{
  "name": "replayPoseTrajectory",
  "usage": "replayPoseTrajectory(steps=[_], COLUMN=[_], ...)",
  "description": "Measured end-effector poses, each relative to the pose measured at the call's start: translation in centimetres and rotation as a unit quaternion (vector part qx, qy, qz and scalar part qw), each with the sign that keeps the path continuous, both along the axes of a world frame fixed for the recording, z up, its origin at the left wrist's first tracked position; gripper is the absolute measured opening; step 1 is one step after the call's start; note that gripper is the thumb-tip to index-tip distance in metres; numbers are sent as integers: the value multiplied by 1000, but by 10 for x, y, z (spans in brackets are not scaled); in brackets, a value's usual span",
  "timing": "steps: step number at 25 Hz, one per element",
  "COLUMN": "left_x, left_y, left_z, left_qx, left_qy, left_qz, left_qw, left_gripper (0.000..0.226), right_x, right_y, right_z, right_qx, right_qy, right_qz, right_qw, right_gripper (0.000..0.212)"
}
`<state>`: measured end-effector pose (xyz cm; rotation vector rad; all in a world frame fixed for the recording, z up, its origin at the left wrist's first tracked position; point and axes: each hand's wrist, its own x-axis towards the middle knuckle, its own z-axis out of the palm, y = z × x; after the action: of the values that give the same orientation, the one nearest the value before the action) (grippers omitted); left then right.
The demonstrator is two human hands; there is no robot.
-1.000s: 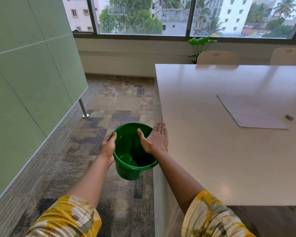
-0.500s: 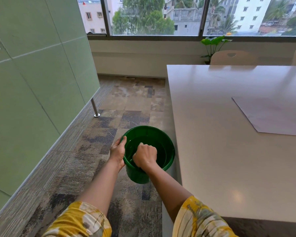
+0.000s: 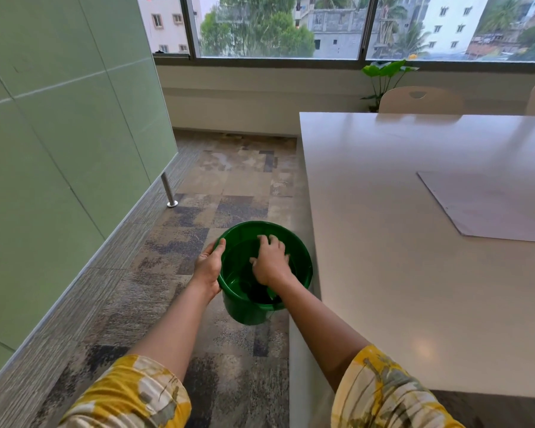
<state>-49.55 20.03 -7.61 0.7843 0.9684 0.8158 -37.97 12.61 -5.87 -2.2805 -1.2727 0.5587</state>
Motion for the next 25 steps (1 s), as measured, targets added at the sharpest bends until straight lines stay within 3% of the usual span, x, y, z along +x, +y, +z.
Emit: replayPoseTrajectory(steps=[3, 6, 11, 15, 25], left_x=[2, 4, 2, 2, -3], left_y=[4, 5, 5, 2, -11], left_z=[-1, -2, -2, -2, -6], left_qx=[3, 7, 11, 15, 4], left_qy=[6, 14, 19, 29, 31], left_qz=[-3, -8, -8, -2, 22], left_qw=[1000, 1000, 1000, 999, 999], left_gripper=[30, 29, 30, 30, 23], right_x=[30, 79, 157, 168, 76], right_y=[-14, -41, -113, -125, -82], right_z=[30, 48, 29, 22, 27], right_qx=[179, 223, 43, -94, -75], right_qy=[4, -42, -93, -127, -145], right_qz=[-76, -164, -259, -212, -82], right_qw=[981, 960, 961, 964, 983], right_gripper=[54, 61, 73, 89, 96])
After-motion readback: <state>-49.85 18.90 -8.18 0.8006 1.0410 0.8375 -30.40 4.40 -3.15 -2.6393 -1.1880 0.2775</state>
